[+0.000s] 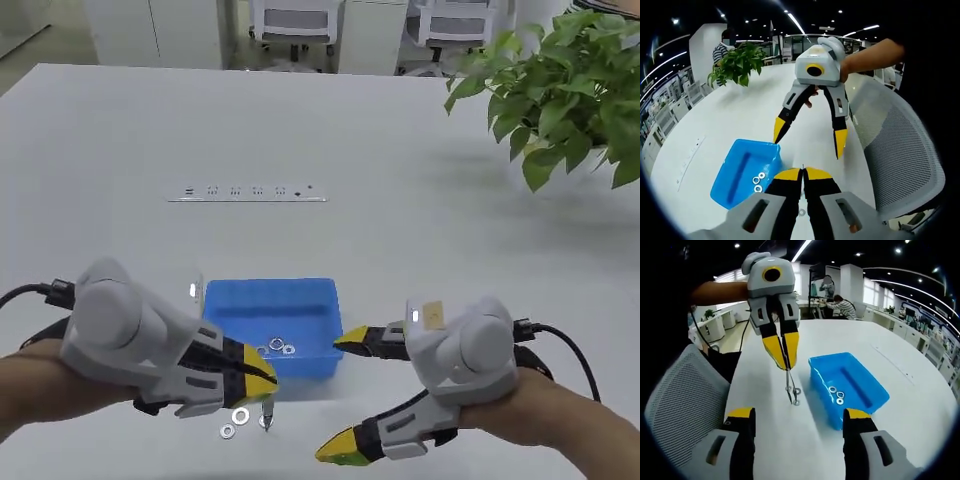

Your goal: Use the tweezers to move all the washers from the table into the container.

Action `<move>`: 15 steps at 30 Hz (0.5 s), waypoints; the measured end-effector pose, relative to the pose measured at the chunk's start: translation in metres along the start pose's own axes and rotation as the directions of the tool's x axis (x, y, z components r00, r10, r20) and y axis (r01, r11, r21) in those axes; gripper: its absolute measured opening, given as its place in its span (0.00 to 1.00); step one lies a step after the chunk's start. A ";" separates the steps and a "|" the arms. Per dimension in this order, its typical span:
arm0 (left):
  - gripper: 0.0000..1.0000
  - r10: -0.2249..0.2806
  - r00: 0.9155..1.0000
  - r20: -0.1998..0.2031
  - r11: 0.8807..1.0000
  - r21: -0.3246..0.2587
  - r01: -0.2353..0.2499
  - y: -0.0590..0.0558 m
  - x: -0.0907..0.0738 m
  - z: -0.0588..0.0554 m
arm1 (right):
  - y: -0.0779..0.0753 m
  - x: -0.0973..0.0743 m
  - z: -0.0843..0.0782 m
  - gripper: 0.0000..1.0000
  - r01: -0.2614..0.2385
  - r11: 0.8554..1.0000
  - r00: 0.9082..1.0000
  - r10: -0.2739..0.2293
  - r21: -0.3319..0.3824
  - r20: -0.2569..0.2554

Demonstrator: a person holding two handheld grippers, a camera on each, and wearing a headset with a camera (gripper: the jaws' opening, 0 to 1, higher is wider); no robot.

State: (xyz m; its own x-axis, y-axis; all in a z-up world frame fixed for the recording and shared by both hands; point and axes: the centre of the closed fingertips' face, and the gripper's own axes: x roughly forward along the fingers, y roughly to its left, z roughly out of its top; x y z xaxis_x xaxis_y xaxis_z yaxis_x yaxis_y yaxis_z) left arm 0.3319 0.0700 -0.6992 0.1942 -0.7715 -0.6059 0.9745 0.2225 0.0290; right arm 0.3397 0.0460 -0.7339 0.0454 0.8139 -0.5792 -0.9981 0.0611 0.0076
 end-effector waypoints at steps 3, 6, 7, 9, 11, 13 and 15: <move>0.06 -0.003 1.000 -0.006 1.000 0.004 0.003 -0.001 0.000 -0.001 | 0.002 0.005 0.005 0.62 -0.018 1.000 1.000 0.018 -0.013 0.015; 0.06 -0.006 1.000 -0.011 1.000 0.005 0.006 -0.001 -0.001 -0.002 | 0.003 0.010 0.008 0.56 -0.038 0.999 0.999 0.038 -0.032 0.017; 0.06 -0.008 1.000 -0.013 1.000 0.006 0.008 -0.001 -0.001 -0.002 | 0.004 0.012 0.008 0.55 -0.043 0.998 0.999 0.044 -0.042 0.014; 0.06 -0.010 1.000 -0.014 1.000 0.007 0.010 -0.002 -0.001 -0.002 | 0.004 0.015 0.009 0.50 -0.053 0.997 0.999 0.054 -0.053 0.009; 0.06 -0.012 1.000 -0.016 1.000 0.010 0.013 -0.003 0.000 -0.002 | 0.004 0.019 0.010 0.45 -0.065 0.995 0.998 0.065 -0.073 0.005; 0.06 -0.013 1.000 -0.018 1.000 0.012 0.013 -0.004 0.000 -0.001 | 0.005 0.023 0.012 0.40 -0.076 0.994 0.997 0.077 -0.080 0.010; 0.06 -0.015 1.000 -0.019 1.000 0.014 0.015 -0.004 0.000 -0.001 | 0.006 0.027 0.013 0.34 -0.085 0.992 0.996 0.086 -0.089 0.007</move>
State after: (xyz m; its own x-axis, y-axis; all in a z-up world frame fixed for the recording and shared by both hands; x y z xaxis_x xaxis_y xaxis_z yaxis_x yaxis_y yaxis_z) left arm 0.3277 0.0698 -0.7005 0.1778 -0.7630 -0.6214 0.9788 0.2024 0.0315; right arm 0.3358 0.0760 -0.7389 -0.0407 0.8199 -0.5710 -0.9980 -0.0606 -0.0158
